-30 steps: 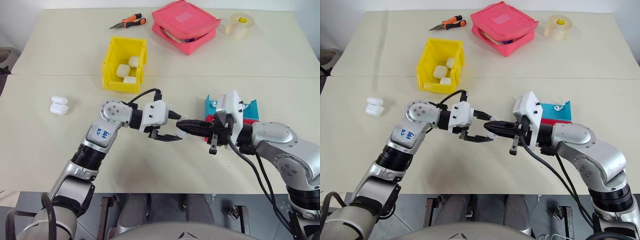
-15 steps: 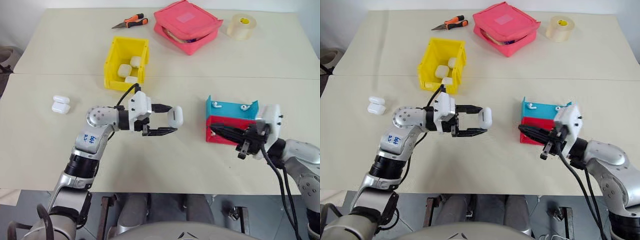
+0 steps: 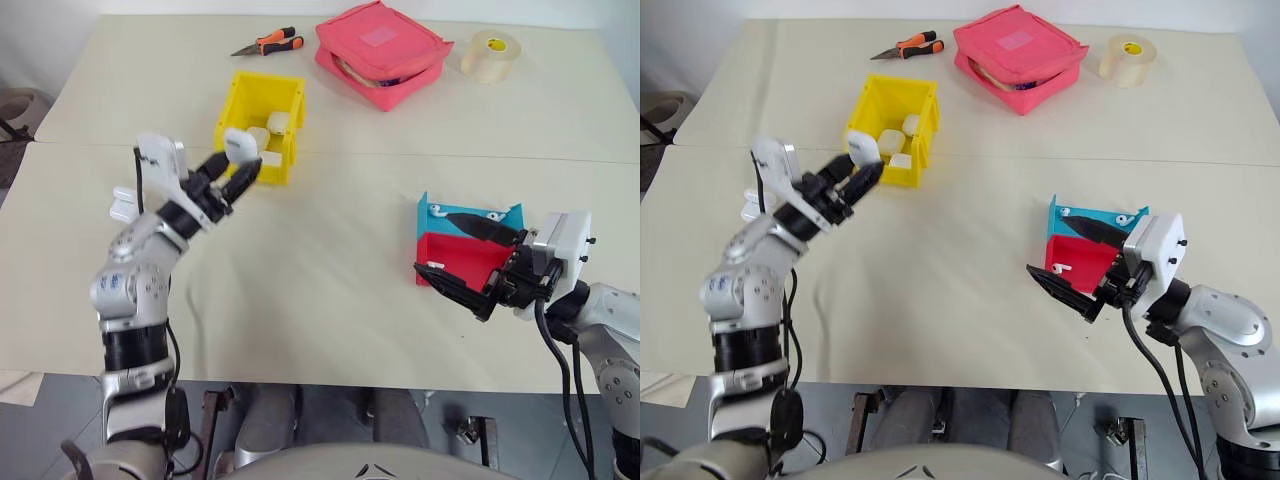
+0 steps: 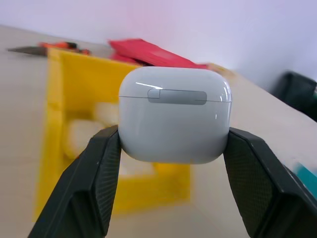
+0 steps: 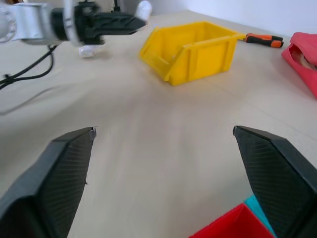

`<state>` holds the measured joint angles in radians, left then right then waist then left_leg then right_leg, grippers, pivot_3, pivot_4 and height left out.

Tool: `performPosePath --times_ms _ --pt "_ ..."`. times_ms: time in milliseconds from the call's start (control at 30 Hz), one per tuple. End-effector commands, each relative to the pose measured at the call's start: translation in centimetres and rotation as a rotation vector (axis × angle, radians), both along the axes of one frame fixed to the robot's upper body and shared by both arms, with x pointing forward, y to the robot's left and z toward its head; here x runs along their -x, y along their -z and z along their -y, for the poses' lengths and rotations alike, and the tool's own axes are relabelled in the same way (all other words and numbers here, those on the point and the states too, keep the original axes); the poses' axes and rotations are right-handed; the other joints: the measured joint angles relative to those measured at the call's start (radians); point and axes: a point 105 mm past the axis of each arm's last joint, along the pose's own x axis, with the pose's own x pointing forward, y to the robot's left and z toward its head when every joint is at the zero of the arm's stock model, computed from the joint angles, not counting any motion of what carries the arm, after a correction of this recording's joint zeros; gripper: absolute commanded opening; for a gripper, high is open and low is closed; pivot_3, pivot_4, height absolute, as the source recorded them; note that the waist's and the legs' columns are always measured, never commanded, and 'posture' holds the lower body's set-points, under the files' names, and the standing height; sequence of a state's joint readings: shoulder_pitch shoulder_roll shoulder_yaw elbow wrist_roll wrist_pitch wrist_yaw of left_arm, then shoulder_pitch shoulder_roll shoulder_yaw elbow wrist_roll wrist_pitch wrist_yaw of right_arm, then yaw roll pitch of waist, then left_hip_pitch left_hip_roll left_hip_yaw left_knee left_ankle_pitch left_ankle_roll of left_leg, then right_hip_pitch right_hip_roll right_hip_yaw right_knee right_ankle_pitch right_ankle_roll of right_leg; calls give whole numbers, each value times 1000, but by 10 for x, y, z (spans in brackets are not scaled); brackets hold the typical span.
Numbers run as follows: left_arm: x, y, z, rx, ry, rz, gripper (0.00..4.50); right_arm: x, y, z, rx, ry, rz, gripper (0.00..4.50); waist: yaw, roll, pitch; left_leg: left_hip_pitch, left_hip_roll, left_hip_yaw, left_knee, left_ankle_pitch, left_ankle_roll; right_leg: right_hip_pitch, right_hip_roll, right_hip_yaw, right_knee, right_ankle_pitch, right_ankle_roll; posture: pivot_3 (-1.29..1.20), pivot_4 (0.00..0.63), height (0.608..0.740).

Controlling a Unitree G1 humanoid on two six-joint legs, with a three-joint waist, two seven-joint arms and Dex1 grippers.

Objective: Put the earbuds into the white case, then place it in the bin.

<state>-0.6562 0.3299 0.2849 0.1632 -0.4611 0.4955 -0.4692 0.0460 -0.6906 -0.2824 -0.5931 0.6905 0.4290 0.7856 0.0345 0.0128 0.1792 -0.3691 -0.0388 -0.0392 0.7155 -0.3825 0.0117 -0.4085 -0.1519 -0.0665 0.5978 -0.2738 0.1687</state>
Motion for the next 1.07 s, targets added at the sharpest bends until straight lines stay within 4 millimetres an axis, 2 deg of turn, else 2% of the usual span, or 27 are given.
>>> performPosePath --times_ms 33,167,333,367,500,633,700,800,867,967,1067 --pt "-33 -13 5 -78 -61 13 2767 2 -12 -2 9 13 71 4454 0 0 0 0 0 2 0 0 0 0 0 0 0 0 0 0 150 740" --pt "-53 -9 13 -177 -94 -36 2767 1 -17 -3 5 31 96 4454 -12 -1 0 1 0 9 -3 0 0 0 0 -1 -1 0 0 0 150 740" --pt "-55 -13 18 -215 -73 -17 4416 2 -21 -5 -1 46 110 4500 -28 -2 0 1 1 13 -6 0 0 -3 0 -2 -1 0 0 0 150 740" --pt "-53 -15 19 -214 -59 1 4462 2 -21 -4 -2 50 111 4500 -28 -2 0 1 2 13 -5 0 0 -3 0 -2 -1 0 0 0 150 740" --pt "-33 -22 22 -228 72 79 4462 2 -20 -1 -1 64 109 4500 -33 -2 0 1 2 13 -4 0 0 -3 0 -2 0 0 0 0 150 740" --pt "-7 -19 7 -311 181 133 4462 1 -18 5 15 64 100 4500 -35 -2 0 1 2 13 -4 0 0 -3 0 -1 0 0 0 0 150 740" --pt "16 -7 0 -433 279 170 4462 2 -15 8 36 51 83 4500 -38 -2 0 1 2 13 -4 0 0 -3 0 -1 1 0 0 0 150 740" --pt "36 5 -10 -544 324 215 4462 2 -11 12 57 28 57 4500 -37 -2 0 3 3 15 -5 0 0 -3 0 -1 1 0 0 0 150 740" --pt "52 22 -12 -622 390 217 4462 1 -8 17 69 13 33 4500 -30 -2 0 3 3 15 -5 0 0 -2 0 -1 0 0 0 0 150 740" --pt "68 37 -8 -609 445 215 4462 -3 -3 28 88 22 19 4500 -18 -2 0 3 3 14 -3 0 0 -1 0 -1 0 0 0 0 150 740" --pt "78 43 -2 -588 462 240 4462 -5 1 35 103 30 5 4500 -11 -2 0 2 3 14 -2 -1 1 -1 0 -1 0 0 0 0 150 740"
